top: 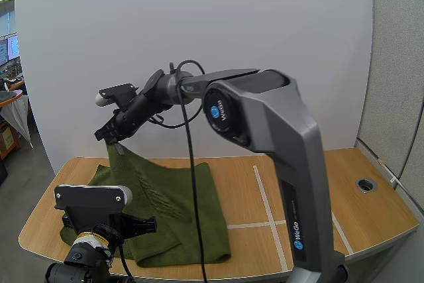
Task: Fold the towel
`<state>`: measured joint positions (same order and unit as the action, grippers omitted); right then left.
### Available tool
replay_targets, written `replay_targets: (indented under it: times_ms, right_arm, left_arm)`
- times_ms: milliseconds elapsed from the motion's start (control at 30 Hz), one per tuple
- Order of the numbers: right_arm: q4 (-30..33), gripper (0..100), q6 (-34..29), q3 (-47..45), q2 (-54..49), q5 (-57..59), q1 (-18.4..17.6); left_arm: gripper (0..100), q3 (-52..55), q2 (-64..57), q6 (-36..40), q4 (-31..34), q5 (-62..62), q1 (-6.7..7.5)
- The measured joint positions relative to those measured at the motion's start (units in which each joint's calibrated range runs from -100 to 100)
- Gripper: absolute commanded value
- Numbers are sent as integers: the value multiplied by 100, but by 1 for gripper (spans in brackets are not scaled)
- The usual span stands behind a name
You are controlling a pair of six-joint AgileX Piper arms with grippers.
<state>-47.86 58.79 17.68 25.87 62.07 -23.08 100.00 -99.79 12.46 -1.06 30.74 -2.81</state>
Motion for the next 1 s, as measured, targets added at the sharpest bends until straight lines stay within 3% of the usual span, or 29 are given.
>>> replay_targets:
  times_ms: [467, 1000]
  right_arm:
    - [347, 0, -275, 1159, 981, -220, -6]
    - [380, 0, -284, 1481, 1290, -855, -185]
  left_arm:
    - [0, 0, 0, 0, 0, 0, 0]
    - [0, 0, 0, 0, 0, 0, 0]
